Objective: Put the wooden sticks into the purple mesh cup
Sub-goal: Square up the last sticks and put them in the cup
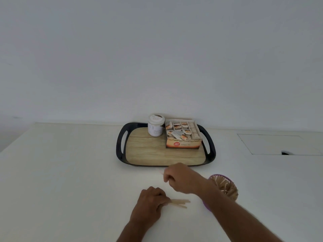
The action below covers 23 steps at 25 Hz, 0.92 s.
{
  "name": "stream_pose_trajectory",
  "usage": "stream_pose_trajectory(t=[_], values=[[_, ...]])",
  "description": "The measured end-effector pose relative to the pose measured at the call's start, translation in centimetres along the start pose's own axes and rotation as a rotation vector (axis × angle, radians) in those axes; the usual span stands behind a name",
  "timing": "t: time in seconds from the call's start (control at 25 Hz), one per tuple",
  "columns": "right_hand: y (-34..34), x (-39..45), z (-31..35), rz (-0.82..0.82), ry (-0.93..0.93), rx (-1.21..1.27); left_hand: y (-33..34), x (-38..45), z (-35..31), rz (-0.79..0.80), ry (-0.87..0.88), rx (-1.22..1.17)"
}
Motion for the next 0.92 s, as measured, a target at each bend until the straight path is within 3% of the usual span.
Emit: stream_pose_trajectory(t=[0.32, 0.92], values=[[4.3, -4.7, -1.3, 0.214, 0.103, -0.188, -0.4, -0.6, -1.0, -0.053, 0.057, 0.071], [6.2, -7.4, -2.2, 0.039, 0.54, 0.107, -1.9, -2.1, -0.3, -0.065, 0.042, 0.157]])
Point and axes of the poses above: each hand's wrist, its own x-axis towards the middle knuckle, its own y-axis out of the palm, z = x × y, the point moved 5 cm from there along x, towards the middle knuckle, and after that the axes turned 10 degrees about -y, right-handed, at the moved point
